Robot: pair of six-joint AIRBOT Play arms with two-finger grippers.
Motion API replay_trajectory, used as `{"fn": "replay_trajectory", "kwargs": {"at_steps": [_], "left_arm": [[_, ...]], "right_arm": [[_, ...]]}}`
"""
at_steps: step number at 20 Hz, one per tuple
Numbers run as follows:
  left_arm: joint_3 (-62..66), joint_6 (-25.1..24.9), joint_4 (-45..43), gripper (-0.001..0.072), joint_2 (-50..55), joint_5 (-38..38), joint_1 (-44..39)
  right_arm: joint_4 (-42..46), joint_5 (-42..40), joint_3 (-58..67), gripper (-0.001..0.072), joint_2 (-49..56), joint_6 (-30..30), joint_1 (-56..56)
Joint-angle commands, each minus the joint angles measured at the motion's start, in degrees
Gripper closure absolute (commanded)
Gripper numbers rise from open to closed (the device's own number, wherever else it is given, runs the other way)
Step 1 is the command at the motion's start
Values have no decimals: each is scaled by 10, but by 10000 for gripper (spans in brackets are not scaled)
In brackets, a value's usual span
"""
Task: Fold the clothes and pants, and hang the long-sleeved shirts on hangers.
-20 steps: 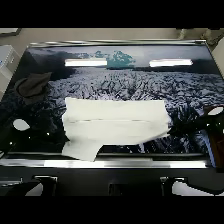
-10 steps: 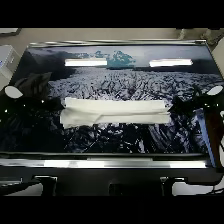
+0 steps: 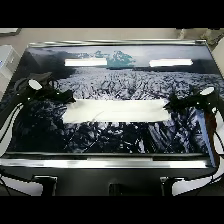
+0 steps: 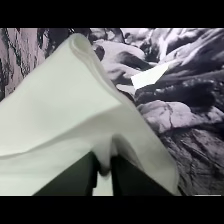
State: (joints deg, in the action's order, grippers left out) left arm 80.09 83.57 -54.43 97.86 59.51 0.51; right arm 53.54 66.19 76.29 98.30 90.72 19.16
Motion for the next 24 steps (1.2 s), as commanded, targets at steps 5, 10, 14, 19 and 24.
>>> {"fn": "replay_trajectory", "kwargs": {"at_steps": [5, 10, 14, 19, 24], "left_arm": [[79, 18, 5, 101, -14, 76, 57], [81, 18, 14, 111, -82, 71, 44], [81, 3, 27, 111, -113, 66, -8], [78, -9, 26, 117, -114, 33, -86], [29, 46, 27, 684, -74, -132, -202]], "right_arm": [[3, 77, 43, 6, 6, -28, 90], [-29, 105, 42, -5, 61, -67, 65], [-57, 79, 42, 87, 87, -72, 2], [-99, 105, 67, 675, 64, -81, -16], [-110, 170, 89, 675, -68, -83, -21]]}}
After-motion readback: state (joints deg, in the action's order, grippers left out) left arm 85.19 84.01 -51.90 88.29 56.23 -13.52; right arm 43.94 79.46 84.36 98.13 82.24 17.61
